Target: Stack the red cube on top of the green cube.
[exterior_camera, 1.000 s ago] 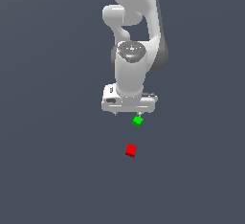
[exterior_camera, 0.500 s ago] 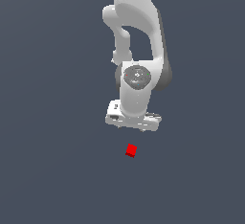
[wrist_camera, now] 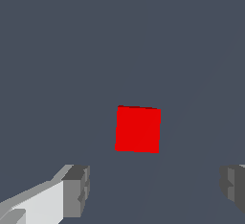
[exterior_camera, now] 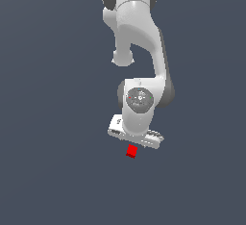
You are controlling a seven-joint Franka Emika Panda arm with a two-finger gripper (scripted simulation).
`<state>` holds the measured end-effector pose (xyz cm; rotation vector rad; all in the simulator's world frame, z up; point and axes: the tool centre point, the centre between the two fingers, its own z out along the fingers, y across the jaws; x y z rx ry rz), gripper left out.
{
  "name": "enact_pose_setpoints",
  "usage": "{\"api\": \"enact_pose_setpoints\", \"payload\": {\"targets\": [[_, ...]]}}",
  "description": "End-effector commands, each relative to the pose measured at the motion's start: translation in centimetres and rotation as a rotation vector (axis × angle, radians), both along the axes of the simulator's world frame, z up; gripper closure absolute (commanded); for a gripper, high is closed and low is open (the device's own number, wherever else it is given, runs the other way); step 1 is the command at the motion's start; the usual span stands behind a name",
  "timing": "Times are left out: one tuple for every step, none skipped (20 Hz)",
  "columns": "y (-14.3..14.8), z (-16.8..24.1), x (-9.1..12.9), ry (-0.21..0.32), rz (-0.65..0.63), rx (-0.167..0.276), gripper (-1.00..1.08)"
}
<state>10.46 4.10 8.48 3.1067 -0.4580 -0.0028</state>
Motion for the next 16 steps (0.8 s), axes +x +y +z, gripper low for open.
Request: {"api": "enact_pose_setpoints", "payload": {"targets": [[0.0,-0.5,0.7,-0.001,-0.021,0.000,-0.92],[0.0,-0.7,1.0,-0.001,-0.028,0.000,-0.92],[0.0,-0.9,1.2,-0.002,-0.033,0.001,-0.92],[0.0,-1.0,1.4,-0.002,-0.039,0.001,-0.92],[0.0,-1.1,1.5,-0.002,-0.043,0.001,-0.92],[0.0,-1.2,1.7,-0.002,-0.047,0.001,-0.92],[0.0,-1.3,1.8,-0.002,-0.050,0.001,-0.92],[0.0,-1.4,1.9,-0.002,-0.053,0.001,-0.92],[0.0,-1.4,1.9,-0.002,-0.055,0.001,-0.92],[0.0,-1.4,2.0,-0.002,-0.056,0.001,-0.92],[0.0,-1.5,2.0,-0.002,-0.057,0.001,-0.92],[0.0,-1.5,2.1,-0.002,-0.058,0.001,-0.92],[0.0,-1.5,2.1,-0.002,-0.058,0.001,-0.92],[0.0,-1.5,2.0,-0.002,-0.057,0.001,-0.92],[0.0,-1.5,2.0,-0.002,-0.057,0.001,-0.92],[0.0,-1.6,2.0,-0.002,-0.057,0.001,-0.92]]}}
